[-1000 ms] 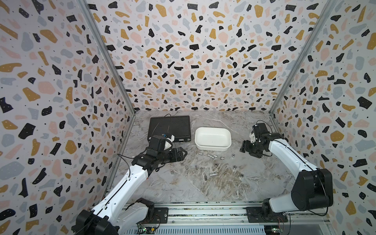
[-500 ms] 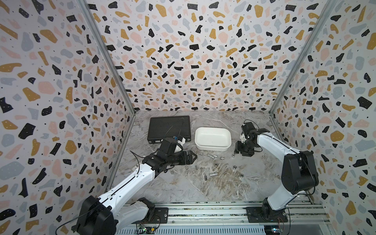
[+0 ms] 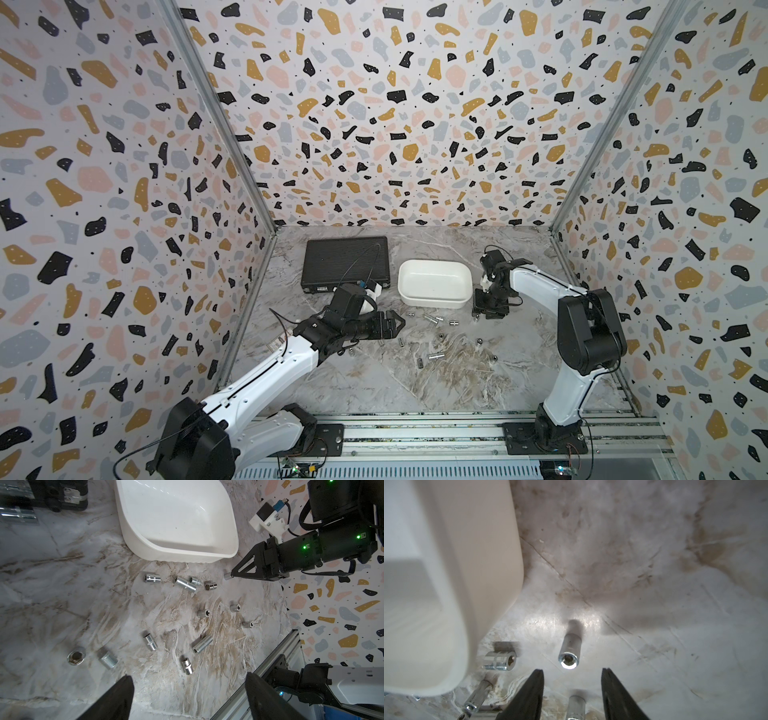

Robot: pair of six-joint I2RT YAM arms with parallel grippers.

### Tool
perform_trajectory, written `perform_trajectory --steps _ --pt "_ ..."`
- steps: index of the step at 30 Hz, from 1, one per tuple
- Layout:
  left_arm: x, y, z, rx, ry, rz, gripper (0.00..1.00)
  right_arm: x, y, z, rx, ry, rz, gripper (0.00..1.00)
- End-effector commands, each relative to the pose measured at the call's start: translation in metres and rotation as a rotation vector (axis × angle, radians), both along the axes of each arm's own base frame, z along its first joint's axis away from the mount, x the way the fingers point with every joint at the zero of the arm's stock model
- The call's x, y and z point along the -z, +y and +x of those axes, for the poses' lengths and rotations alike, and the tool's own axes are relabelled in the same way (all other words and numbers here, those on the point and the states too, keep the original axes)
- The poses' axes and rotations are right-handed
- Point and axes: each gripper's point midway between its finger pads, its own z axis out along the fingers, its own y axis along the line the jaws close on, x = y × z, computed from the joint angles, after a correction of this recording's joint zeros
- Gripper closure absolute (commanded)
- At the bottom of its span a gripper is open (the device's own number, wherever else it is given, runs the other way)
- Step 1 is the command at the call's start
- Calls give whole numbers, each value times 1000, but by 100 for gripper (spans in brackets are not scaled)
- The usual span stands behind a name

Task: Put the socket on the desktop into the storage box
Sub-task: Pick up the socket head at the center of the board.

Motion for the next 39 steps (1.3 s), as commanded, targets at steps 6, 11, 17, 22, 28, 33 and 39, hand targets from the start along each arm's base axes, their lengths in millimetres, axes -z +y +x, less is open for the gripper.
perform_trajectory --steps 6,11,17,22,28,33,39 --pt "-4 -1 1 -7 -31 -13 13 1 2 6 -5 7 -27 55" --pt "-3 0 0 -10 -30 -13 13 6 3 7 -6 14 -34 56" --pt "-3 0 -1 -7 -29 -13 14 11 6 8 -14 26 -39 59" --pt "-2 1 -2 -11 -30 -11 14 16 6 6 -14 37 -46 68" --pt "-3 1 -2 -11 -33 -13 14 16 5 4 -14 39 -50 84" --pt "-1 2 -2 -16 -32 -6 14 11 3 0 -17 30 -48 87" --pt "2 7 2 -51 -27 17 14 -10 0 -7 -31 -2 -46 87"
